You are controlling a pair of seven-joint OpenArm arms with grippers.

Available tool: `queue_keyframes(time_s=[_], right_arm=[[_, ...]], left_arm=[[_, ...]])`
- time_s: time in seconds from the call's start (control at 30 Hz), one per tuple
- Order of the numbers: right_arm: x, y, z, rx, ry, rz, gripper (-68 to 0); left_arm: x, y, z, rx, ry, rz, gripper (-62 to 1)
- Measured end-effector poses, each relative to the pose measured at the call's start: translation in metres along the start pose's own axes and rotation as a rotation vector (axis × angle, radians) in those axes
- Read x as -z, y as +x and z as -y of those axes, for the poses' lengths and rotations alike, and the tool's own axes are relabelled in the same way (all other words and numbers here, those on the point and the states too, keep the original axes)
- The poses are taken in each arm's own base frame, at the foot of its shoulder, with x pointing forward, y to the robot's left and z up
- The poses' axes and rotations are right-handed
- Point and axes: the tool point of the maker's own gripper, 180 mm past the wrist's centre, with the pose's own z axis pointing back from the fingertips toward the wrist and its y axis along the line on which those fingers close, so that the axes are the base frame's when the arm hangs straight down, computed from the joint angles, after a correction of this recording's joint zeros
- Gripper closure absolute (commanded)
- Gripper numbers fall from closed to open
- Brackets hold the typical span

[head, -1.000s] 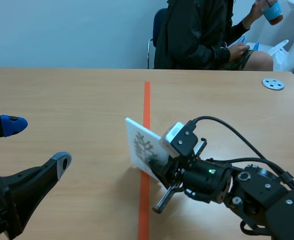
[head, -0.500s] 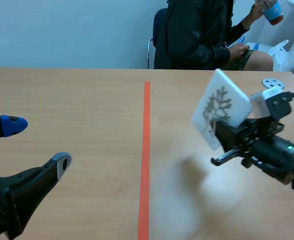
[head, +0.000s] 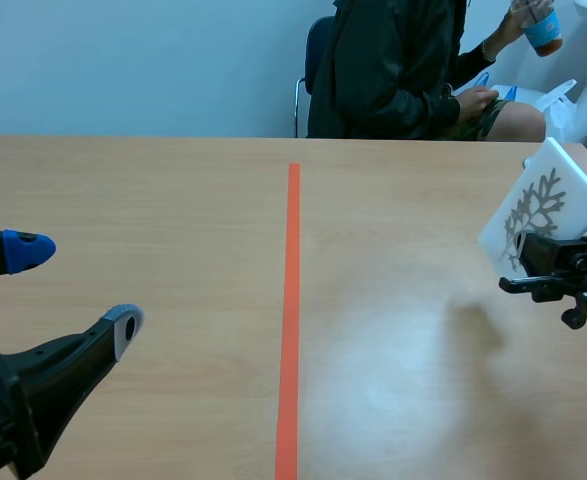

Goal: Sort the leaf by its shape. The table is split by an orange tape line. A compound leaf with several leaflets goes to the left side, a simple leaf with one blade goes to the right side. Return to the home posture when a red brick is placed on the table.

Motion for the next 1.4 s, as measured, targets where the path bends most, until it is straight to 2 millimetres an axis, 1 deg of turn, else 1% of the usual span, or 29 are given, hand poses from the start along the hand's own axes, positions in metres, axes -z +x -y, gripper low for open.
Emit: queue_keyframes(time_s=[0.23, 0.37, 0.5, 0.6, 0.87, 1.03, 1.17, 1.23, 1.33, 1.4], right_arm=[[0.02, -0.015, 0.035, 0.05, -0.12, -0.041, -1.5], [0.024, -0.029, 0.054, 0.079, -0.204, -0.075, -1.5], [0.021, -0.041, 0.057, 0.095, -0.221, -0.092, -1.5], [0.018, -0.045, 0.059, 0.09, -0.235, -0.102, -1.9], [0.017, -0.047, 0.061, 0.087, -0.245, -0.112, -14.6], [0.017, -0.048, 0.061, 0.087, -0.245, -0.116, -30.8], [0.016, -0.046, 0.062, 0.083, -0.241, -0.114, -41.3], [0.016, -0.041, 0.064, 0.073, -0.231, -0.102, -48.1], [0.017, -0.028, 0.066, 0.049, -0.209, -0.074, -58.3], [0.018, -0.017, 0.068, 0.027, -0.205, -0.053, -61.8]], left_arm=[[0.0, 0.0, 0.0, 0.0, 0.0, 0.0, -62.3], [0.0, 0.0, 0.0, 0.0, 0.0, 0.0, -62.3], [0.0, 0.0, 0.0, 0.0, 0.0, 0.0, -62.3], [0.0, 0.0, 0.0, 0.0, 0.0, 0.0, -62.3], [0.0, 0.0, 0.0, 0.0, 0.0, 0.0, -62.3], [0.0, 0.0, 0.0, 0.0, 0.0, 0.0, -62.3], [0.0, 0.0, 0.0, 0.0, 0.0, 0.0, -62.3], [0.0, 0.0, 0.0, 0.0, 0.0, 0.0, -62.3], [0.0, 0.0, 0.0, 0.0, 0.0, 0.0, -62.3], [0.0, 0.0, 0.0, 0.0, 0.0, 0.0, -62.3]])
